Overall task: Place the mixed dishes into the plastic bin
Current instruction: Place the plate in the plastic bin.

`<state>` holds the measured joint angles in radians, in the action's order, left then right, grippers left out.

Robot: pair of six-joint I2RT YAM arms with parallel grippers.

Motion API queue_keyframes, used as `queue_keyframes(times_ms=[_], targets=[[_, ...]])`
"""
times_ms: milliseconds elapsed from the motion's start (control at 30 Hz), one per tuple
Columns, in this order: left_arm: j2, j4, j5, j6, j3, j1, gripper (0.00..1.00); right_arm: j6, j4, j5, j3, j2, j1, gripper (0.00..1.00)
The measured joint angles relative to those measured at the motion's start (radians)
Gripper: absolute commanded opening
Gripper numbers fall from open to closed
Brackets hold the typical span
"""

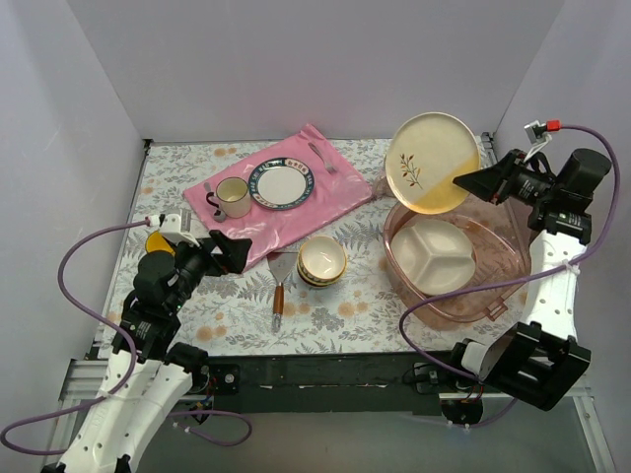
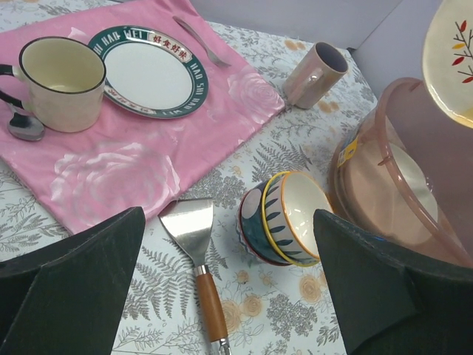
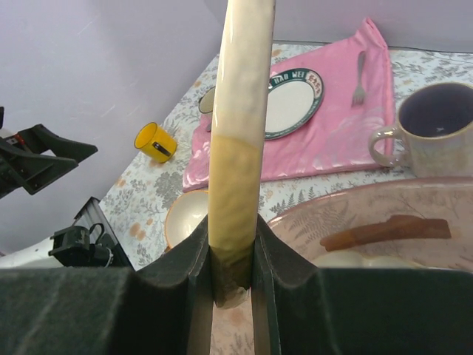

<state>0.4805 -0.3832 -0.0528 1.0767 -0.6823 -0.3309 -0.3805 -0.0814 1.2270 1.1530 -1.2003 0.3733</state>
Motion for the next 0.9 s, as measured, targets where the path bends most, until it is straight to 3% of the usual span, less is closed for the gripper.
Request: queue_keyframes(times_ms=[533,900], targets=[[-0.005,0.044,-0.006,-0.004,0.067,0.000,0.98,0.446,-0.533,-0.002,0.090,0.016,0.269,0.01],[-0.005,0.054,-0.011,-0.007,0.068,0.000,0.98,0.732,-0.787,-0.026,0.131,-0.046,0.325,0.01]])
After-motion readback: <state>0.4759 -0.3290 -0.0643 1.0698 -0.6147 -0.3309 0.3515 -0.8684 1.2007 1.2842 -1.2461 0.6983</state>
